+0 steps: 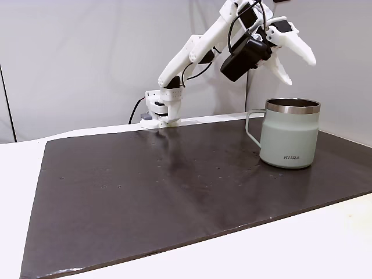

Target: Grasp a pengrip and put it in the cup.

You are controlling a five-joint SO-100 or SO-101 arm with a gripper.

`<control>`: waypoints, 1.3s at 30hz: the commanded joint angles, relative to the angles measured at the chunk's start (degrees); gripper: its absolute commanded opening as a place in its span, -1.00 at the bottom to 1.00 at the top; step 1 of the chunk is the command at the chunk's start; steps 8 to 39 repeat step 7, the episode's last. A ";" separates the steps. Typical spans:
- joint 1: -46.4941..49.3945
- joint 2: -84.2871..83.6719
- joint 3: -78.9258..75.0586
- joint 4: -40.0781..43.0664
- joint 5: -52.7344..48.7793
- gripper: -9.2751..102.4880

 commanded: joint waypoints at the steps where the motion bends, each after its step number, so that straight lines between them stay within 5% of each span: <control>1: 0.97 0.79 -3.60 0.44 -0.35 -0.23; 39: 1.23 0.88 -3.60 0.88 -0.53 -0.24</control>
